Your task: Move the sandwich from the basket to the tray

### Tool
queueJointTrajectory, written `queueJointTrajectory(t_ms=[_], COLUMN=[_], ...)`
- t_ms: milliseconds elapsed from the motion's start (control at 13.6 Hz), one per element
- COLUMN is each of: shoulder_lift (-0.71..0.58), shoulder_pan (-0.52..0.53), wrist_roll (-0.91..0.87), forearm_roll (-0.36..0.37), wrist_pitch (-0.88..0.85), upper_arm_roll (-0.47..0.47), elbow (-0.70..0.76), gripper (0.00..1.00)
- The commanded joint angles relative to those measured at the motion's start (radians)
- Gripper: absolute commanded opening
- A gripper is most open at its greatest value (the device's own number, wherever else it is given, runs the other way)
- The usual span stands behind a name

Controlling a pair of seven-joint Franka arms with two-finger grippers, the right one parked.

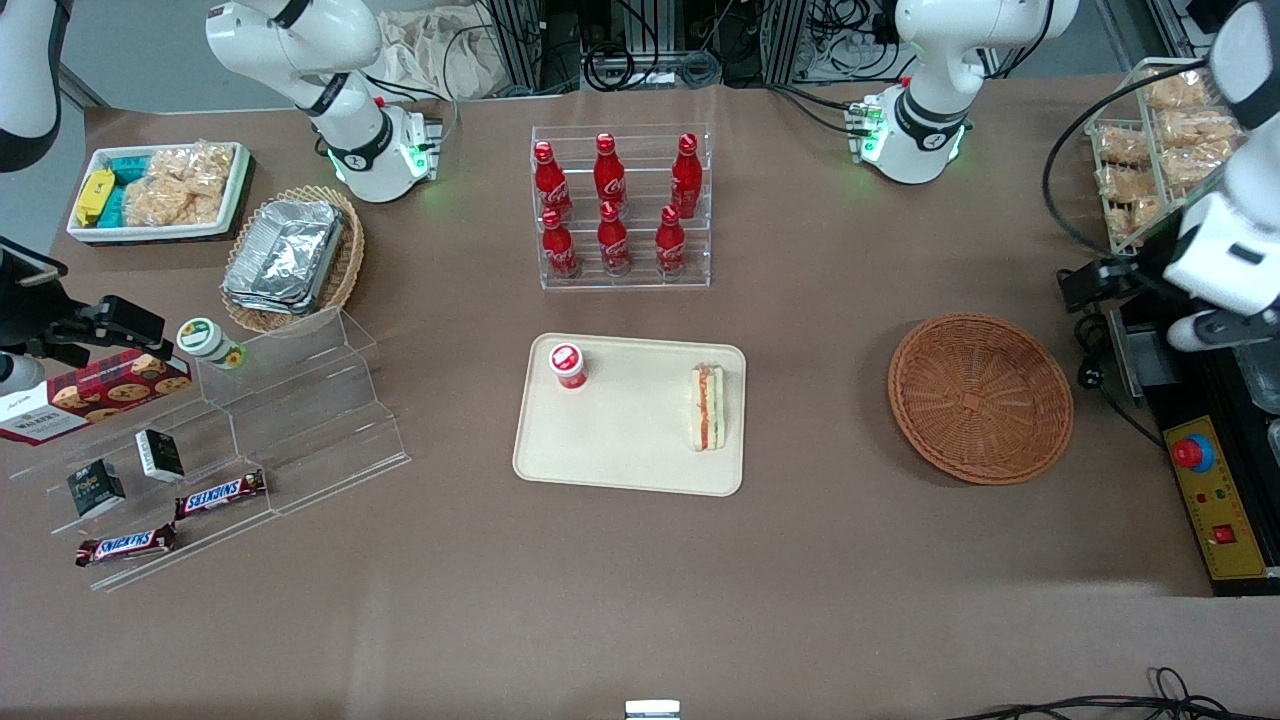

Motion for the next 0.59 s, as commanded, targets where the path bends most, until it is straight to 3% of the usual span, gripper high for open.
queueJointTrajectory(t_ms=[0,516], shoulder_lift=[-0.128,-0.151], shoulder_pan=[-0.023,-0.021], wrist_roll=[0.058,0.116], forearm_roll=[-0.018,-0.018], wrist_pitch=[0.004,-0.002], upper_arm_roll=[0.069,0.094], elbow=[-0.125,-0.12], gripper=[1.0,1.0])
